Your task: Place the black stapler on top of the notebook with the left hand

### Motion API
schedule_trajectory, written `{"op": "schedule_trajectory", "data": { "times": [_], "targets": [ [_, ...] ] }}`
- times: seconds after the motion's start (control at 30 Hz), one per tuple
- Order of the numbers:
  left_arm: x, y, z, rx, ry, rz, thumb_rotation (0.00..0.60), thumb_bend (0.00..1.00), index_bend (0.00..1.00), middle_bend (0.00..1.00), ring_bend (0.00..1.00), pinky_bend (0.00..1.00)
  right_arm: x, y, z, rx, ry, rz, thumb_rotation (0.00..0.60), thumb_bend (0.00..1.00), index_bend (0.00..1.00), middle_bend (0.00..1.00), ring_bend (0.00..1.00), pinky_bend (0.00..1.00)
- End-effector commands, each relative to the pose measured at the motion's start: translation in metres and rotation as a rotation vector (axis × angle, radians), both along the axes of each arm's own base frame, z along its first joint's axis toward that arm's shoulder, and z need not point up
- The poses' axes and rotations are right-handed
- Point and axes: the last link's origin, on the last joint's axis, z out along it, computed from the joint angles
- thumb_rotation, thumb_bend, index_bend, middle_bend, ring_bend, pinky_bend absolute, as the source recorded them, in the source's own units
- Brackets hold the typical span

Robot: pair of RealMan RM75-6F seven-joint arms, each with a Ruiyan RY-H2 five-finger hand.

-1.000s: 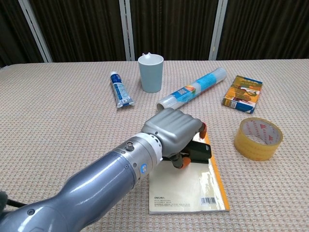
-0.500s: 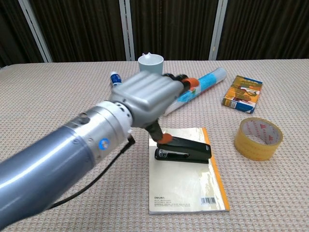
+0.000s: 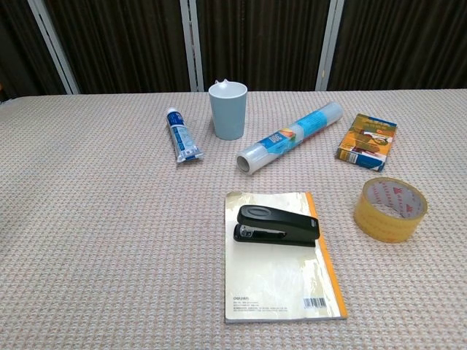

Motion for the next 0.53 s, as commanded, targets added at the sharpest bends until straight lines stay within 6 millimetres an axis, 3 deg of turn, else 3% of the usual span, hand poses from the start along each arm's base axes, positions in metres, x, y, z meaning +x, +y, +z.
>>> {"op": "schedule_trajectory", "data": {
  "times": [0.03,0.13,0.53],
  "targets": [
    [-0.067,-0.035,0.04,0.019,-0.073,0.216,0.6,0.26,0.0,0.0,0.0,0.18,0.0,0.0,-0.001,0.002,0.009,-0.004,0.6,0.16,0.0,0.0,0.0,0.0],
    [-0.067,-0.032,0.046,0.039,-0.142,0.183,0.6,0.25,0.0,0.0,0.0,0.18,0.0,-0.001,-0.001,0.004,0.004,-0.013,0.6,0.16,0.0,0.0,0.0,0.0],
    [-0.072,-0.038,0.056,0.084,-0.111,0.096,0.6,0.25,0.0,0.0,0.0,0.15,0.0,-0.007,0.001,-0.025,0.023,-0.031,0.6,0.16,0.0,0.0,0.0,0.0]
  ]
}}
